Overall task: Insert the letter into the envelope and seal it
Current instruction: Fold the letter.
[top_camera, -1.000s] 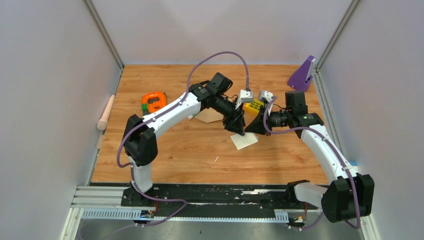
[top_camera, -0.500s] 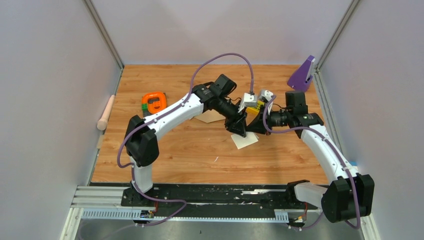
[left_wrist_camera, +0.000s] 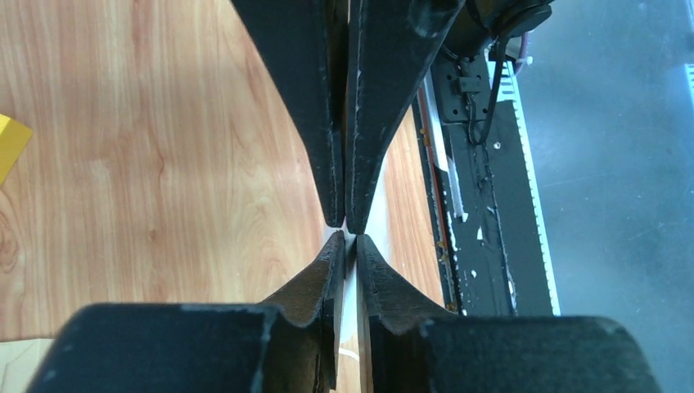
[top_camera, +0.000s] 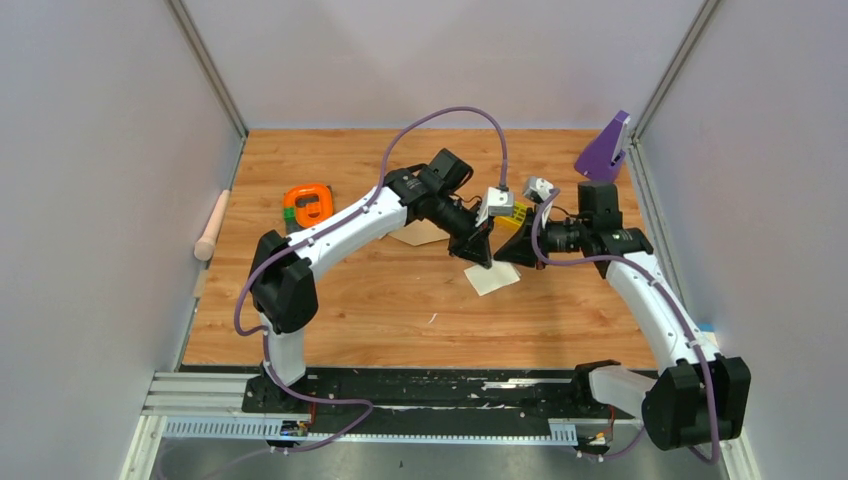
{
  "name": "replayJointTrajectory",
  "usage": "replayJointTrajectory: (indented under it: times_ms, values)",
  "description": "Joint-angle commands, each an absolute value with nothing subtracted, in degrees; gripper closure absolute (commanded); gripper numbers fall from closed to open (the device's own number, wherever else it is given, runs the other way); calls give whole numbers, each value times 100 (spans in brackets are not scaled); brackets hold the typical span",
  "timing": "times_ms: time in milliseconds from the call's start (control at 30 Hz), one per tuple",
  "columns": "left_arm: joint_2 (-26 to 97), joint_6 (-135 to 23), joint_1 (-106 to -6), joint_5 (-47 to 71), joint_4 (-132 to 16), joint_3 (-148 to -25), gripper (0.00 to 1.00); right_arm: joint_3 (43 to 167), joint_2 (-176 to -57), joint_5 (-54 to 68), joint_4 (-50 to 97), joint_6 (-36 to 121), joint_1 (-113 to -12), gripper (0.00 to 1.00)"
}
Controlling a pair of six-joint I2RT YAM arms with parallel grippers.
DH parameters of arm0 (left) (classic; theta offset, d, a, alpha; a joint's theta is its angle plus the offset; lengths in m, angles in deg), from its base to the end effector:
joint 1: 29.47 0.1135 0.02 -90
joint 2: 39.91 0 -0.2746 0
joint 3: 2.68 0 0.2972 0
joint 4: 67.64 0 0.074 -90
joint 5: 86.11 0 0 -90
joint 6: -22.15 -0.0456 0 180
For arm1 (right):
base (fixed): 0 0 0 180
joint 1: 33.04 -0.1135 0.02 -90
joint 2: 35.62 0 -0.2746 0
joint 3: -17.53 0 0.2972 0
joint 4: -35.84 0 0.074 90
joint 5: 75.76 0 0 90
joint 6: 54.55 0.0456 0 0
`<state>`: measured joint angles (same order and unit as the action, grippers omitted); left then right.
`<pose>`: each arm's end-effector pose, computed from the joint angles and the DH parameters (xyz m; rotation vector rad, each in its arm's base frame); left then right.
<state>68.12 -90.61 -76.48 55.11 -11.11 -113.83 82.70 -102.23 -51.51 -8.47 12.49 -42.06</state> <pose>0.2896 -0.3628 0.3084 1.6885 1.7552 -1.2944 0.2629 0.0838 0.2916 -1.0516 1.7702 1.1793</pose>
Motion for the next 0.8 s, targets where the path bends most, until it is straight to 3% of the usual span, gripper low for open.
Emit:
replayJointTrajectory:
  times_ms: [0,767]
  values:
    - [6837,-9184,-7682,5520,-1028,-11486,87,8449,-9900,-5317,-650,1261,-4056,100]
    - [6644,-9786,-7338,5108,-696,-11185,91,8421,-9385,-5294,-658,1121,-3610,100]
